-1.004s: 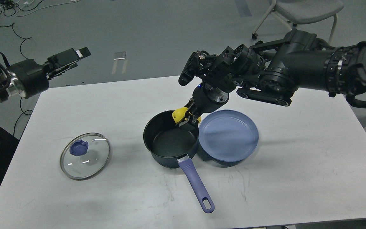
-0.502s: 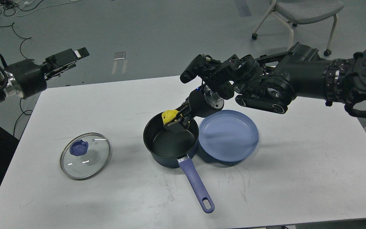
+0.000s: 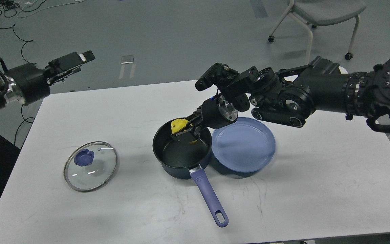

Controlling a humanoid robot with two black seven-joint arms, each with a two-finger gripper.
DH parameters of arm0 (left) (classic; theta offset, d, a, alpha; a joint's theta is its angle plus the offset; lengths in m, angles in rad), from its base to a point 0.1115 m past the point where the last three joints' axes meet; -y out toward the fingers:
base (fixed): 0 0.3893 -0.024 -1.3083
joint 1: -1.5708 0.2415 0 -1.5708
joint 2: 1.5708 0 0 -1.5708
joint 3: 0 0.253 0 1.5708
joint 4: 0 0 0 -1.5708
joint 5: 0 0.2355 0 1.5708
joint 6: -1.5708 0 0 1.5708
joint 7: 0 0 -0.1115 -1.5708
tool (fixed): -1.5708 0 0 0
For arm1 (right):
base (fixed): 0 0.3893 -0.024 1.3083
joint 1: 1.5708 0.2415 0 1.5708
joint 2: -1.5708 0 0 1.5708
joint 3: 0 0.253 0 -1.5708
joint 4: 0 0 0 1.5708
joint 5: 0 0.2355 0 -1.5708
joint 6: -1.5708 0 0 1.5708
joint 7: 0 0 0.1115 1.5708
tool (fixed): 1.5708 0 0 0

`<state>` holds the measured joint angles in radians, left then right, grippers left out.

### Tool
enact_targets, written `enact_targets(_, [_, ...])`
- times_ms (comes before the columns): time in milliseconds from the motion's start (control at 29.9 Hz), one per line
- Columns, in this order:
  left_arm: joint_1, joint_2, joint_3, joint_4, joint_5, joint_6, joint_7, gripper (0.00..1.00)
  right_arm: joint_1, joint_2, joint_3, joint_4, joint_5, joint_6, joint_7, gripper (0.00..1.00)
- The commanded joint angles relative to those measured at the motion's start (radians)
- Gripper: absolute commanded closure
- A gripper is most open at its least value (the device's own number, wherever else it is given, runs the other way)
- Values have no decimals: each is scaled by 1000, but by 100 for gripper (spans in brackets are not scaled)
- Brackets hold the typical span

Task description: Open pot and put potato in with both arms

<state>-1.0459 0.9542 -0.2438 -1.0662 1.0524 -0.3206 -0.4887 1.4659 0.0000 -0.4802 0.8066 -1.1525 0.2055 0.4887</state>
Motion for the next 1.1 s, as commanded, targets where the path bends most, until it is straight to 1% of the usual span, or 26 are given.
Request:
enact_targets(0, [0,1,0,2,0,0,0,2,1,0,0,0,0,0,0,4])
enact_targets(67, [0,1,0,0,0,0,0,2,2,0,0,0,2,0,0,2])
enact_targets(268, [-2,1,-2,0,0,0,0,2,21,0,29,0,23,2,0,2])
enact_targets(435, [-2,-3,-2,0,-2,0,0,2,30,0,100,0,109,2,0,2])
enact_targets(536, [-2,-8,-2,2,-3,0,0,2,16,0,169,0,217,2,0,2])
enact_targets(636, [0,-12,-9,2,-8,0,0,2,2,-64,219,-1,327,0,0,2])
enact_targets(703, [1,-17,-12,2,-31,0,0,2,-31,-127,277,-1,442,0,0,2])
enact_targets(837, [3,-38,-12,3,-89,0,0,2,-94,-201,380,-18,549,2,0,2])
enact_targets(904, [6,-51,-12,5,-164,0,0,2,-162,-261,464,-35,626,11,0,2])
enact_targets(1038, [10,-84,-14,12,-308,3,0,2,-263,-319,595,-37,740,18,0,2])
enact_targets(1071, [12,-97,-15,14,-381,8,0,2,-306,-337,642,-35,791,21,0,2])
